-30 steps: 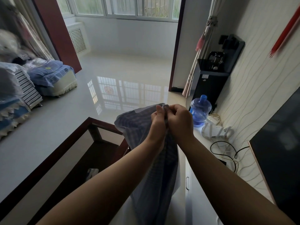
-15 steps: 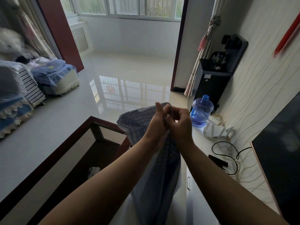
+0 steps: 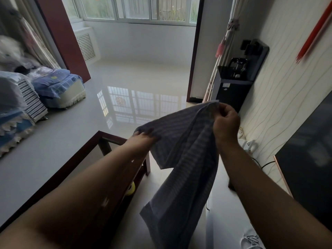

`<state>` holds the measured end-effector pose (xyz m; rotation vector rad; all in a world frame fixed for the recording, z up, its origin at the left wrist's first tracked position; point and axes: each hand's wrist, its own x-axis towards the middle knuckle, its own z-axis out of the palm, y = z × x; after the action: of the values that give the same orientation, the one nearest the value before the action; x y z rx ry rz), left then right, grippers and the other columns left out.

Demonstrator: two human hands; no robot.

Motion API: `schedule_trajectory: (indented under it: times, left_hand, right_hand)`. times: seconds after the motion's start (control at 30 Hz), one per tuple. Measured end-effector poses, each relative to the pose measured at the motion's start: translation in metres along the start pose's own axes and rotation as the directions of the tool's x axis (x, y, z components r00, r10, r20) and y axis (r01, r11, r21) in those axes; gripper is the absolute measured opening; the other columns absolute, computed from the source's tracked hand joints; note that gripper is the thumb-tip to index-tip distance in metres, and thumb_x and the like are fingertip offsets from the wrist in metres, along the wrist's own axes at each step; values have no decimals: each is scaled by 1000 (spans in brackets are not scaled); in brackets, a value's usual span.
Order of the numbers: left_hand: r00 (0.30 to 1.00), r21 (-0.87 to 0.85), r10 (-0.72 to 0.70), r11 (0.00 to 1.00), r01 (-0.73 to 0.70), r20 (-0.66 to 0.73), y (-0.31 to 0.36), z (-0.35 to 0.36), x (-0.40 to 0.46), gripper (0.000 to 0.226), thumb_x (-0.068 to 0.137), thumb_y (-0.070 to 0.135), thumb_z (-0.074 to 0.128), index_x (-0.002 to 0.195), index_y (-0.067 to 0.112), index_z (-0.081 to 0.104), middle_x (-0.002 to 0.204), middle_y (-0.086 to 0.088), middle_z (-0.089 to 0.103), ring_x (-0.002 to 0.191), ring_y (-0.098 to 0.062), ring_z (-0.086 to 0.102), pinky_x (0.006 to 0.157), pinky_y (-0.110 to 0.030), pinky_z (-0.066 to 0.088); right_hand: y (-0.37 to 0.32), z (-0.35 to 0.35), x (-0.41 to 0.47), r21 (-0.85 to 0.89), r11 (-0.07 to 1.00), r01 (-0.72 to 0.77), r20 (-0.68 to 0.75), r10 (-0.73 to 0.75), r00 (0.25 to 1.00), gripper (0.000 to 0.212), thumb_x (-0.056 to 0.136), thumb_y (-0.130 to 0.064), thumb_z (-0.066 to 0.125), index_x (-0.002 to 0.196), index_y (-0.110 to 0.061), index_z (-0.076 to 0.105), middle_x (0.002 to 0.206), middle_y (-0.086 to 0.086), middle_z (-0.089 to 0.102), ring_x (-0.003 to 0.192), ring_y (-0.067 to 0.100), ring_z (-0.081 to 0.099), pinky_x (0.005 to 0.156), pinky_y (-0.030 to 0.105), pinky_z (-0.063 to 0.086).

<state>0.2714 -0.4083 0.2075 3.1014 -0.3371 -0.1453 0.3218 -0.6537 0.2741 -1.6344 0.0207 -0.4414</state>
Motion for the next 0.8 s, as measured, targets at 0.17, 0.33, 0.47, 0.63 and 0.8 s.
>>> schedule_trajectory:
  times: [0.17, 0.33, 0.47, 0.63, 0.8]
  left_hand:
    - [976, 370, 182, 920, -126, -121, -12, 15, -6, 68, 84, 19, 65, 144, 27, 34, 141, -8, 50, 138, -31, 35, 114, -47, 23]
    - [895, 582, 415, 772, -254, -161, -26, -18, -15, 38, 56, 15, 85, 90, 27, 73, 92, 6, 74, 95, -13, 69, 96, -42, 47]
    - [919, 650, 354, 743, -161, -176, -59, -76, -19, 32, 69, 23, 76, 99, 30, 69, 108, 8, 71, 113, -13, 62, 101, -50, 33]
    - [955, 593, 277, 789, -161, -109, -46, -87, -19, 35, 91, 47, 49, 123, 35, 47, 118, 6, 66, 113, -16, 60, 89, -37, 47]
    - [904, 598, 402, 764, -243, -147, -48, -96, -42, 37, 72, 40, 76, 100, 19, 66, 102, -2, 71, 98, -22, 67, 81, -41, 53]
  right_hand:
    - [-18, -18, 39, 36, 998, 53, -26, -52, 998, 13, 89, -12, 60, 99, -11, 69, 89, -3, 67, 81, 5, 63, 79, 21, 53]
    - [-13, -49, 91, 44, 998, -35, -194, 43, 980, 17, 83, -4, 60, 95, -6, 71, 87, 4, 67, 81, 14, 61, 77, 30, 52]
    - [7, -68, 107, 29, 994, -109, -196, 112, 974, 17, 83, -12, 67, 99, -8, 71, 90, 2, 67, 85, 16, 61, 79, 28, 53]
    - [16, -59, 108, 164, 965, -203, -225, 237, 945, 16, 82, -3, 64, 94, -11, 72, 73, -9, 63, 65, 2, 57, 47, 7, 45]
    - [22, -67, 111, 188, 957, -221, -232, 262, 937, 22, 81, 1, 60, 94, -14, 70, 82, -3, 65, 77, 11, 60, 63, 14, 50]
